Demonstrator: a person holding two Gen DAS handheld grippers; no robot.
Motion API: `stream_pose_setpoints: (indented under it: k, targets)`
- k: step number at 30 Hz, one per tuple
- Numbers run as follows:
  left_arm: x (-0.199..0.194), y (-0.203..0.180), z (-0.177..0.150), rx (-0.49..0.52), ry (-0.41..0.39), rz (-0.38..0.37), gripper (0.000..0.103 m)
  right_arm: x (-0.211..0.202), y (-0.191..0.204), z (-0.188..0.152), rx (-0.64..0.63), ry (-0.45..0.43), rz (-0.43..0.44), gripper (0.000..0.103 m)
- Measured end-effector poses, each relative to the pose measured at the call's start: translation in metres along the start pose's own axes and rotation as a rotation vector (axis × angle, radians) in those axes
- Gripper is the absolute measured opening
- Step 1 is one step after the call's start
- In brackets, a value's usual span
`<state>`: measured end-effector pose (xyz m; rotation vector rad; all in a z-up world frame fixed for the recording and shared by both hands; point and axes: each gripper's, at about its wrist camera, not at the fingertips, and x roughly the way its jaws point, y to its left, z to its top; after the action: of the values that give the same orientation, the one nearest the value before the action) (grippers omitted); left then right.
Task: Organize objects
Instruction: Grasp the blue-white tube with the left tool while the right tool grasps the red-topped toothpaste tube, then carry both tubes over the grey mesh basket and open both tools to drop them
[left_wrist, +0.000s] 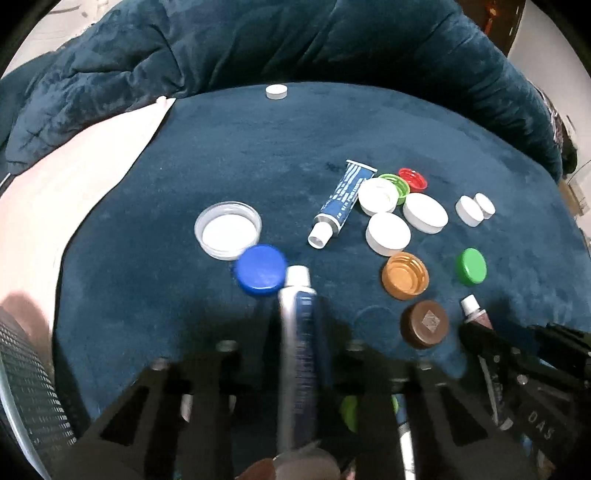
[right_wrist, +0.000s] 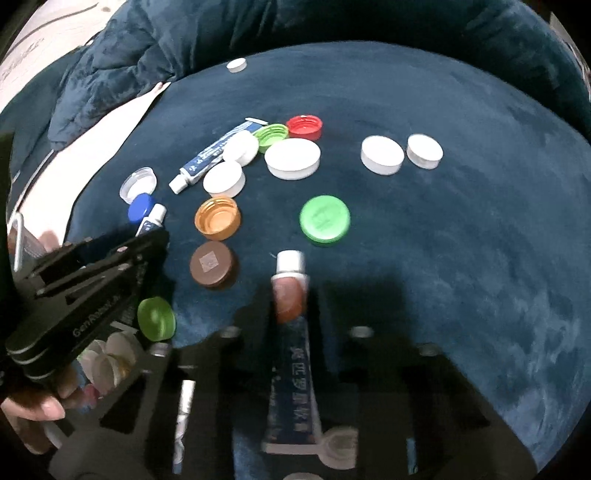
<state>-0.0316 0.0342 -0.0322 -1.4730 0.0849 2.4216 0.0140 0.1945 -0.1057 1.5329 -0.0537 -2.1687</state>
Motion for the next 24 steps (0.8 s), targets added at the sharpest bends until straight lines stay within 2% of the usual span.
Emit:
stream_pose_setpoints:
  k: [7,13,19,24]
  targets:
    - [-0.016,0.002,-0.005,-0.008,-0.009,-0.014,0.017,-0.016,0.002,-0.003,0.006,-0.012,0.084,0.019]
    - [-0.04,0.001,-0.007,-0.002,-0.041,-0.02,0.017,-0.038,0.012,-0.005,-0.007,-0.052,0.114,0.019]
    - [-0.071,0.003,-0.011,-0.013,-0.087,-0.031,0.017,-0.052,0.018,0.001,-0.009,-0.075,0.14,0.019]
    - [-0.11,0.016,-0.014,-0.028,-0.14,-0.036,0.017,-0.067,0.038,0.004,-0.02,-0.098,0.168,0.019]
